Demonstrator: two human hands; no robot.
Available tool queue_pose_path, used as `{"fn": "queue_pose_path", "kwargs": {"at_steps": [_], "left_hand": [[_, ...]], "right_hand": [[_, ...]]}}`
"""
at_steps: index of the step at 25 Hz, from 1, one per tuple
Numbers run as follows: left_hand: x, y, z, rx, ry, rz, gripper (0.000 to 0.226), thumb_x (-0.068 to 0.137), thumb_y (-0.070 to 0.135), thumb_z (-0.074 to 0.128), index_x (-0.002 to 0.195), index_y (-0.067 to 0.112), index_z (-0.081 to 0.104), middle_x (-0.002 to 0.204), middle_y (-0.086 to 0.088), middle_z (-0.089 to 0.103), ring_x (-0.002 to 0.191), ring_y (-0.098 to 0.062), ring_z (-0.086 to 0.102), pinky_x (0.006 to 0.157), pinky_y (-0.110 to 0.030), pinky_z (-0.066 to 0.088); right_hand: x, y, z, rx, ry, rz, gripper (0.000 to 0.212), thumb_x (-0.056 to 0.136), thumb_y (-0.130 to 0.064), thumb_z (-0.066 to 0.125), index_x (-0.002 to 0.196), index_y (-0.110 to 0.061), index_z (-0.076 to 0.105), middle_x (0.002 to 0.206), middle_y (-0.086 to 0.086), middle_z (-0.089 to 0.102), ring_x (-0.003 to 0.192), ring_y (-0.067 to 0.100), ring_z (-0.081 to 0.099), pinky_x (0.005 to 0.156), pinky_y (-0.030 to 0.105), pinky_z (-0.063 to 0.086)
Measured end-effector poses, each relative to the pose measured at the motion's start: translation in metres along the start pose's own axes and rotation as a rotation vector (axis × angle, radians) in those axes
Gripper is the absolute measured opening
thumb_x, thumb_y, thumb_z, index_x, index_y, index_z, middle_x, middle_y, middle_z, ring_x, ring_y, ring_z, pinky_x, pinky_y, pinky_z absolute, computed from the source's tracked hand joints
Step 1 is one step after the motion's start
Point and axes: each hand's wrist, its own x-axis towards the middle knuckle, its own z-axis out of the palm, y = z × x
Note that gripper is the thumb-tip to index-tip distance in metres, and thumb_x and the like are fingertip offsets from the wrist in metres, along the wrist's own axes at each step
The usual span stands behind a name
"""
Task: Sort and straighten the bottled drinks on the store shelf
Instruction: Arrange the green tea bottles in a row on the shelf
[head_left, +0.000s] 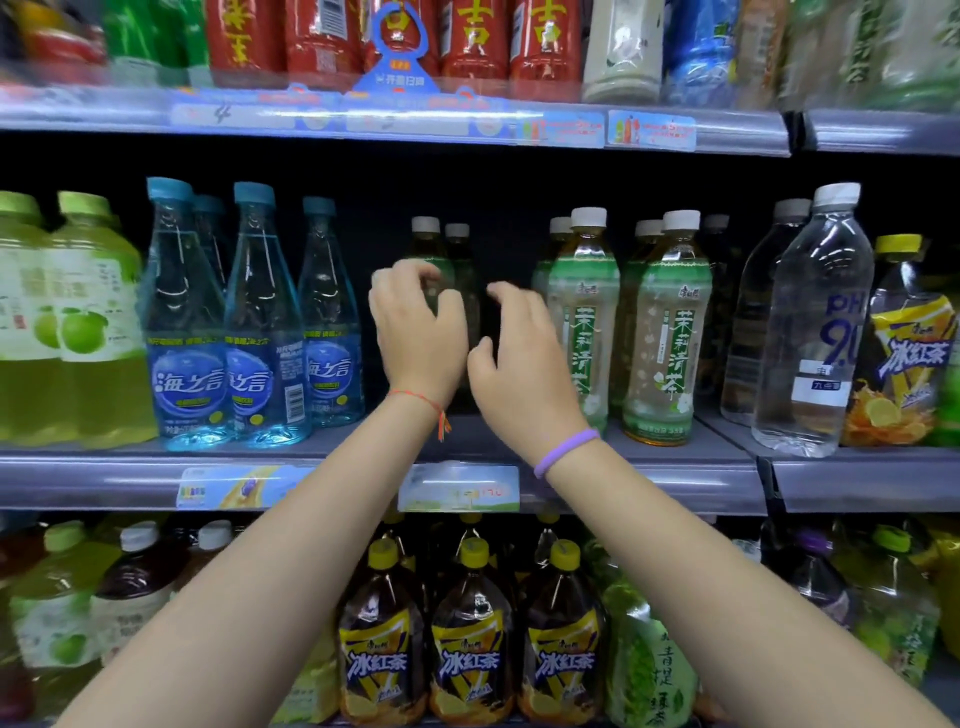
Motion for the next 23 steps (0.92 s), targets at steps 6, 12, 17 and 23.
{"fn": "queue_pose_path", "kwargs": {"at_steps": [6, 12, 17, 23], "left_hand": [[0.024, -0.034, -0.005, -0.024, -0.479, -0.541, 0.073, 0.076, 0.018, 0.061, 0.143, 0.009, 0.033, 0.128, -0.014, 0.058, 0.117, -0.032, 0.058, 0.099, -0.038, 0.048], [0.026, -0.044, -0.011, -0.276, -0.512, -0.706, 0.089, 0.052, 0.040, 0.062, 0.131, 0.001, 0.053, 0.101, -0.008, 0.069, 0.084, -0.022, 0.067, 0.067, -0.030, 0.053], [0.015, -0.035, -0.016, -0.359, -0.518, -0.617, 0.080, 0.065, 0.050, 0.086, 0.122, 0.010, 0.045, 0.105, 0.001, 0.064, 0.095, -0.015, 0.066, 0.081, -0.032, 0.056], [0.014, -0.034, -0.023, -0.290, -0.456, -0.462, 0.041, 0.075, 0.042, 0.077, 0.105, 0.016, 0.071, 0.097, 0.001, 0.075, 0.089, -0.014, 0.072, 0.071, -0.024, 0.056]], "right_hand": [[0.034, -0.004, 0.036, 0.157, -0.396, 0.443, 0.043, 0.092, -0.012, 0.053, 0.133, -0.005, 0.041, 0.123, 0.013, 0.058, 0.106, 0.029, 0.058, 0.079, 0.031, 0.045], [0.023, -0.009, 0.048, 0.188, -0.309, 0.452, 0.052, 0.083, -0.020, 0.062, 0.127, -0.008, 0.038, 0.123, 0.014, 0.053, 0.110, 0.033, 0.058, 0.088, 0.042, 0.052], [0.010, -0.010, 0.038, 0.026, -0.170, 0.371, 0.052, 0.081, -0.030, 0.066, 0.121, -0.011, 0.039, 0.124, 0.009, 0.038, 0.119, 0.029, 0.040, 0.098, 0.045, 0.045], [0.005, 0.001, 0.035, 0.241, -0.338, 0.456, 0.055, 0.084, -0.029, 0.066, 0.126, -0.012, 0.036, 0.115, 0.010, 0.056, 0.090, 0.023, 0.059, 0.059, 0.029, 0.042]]}}
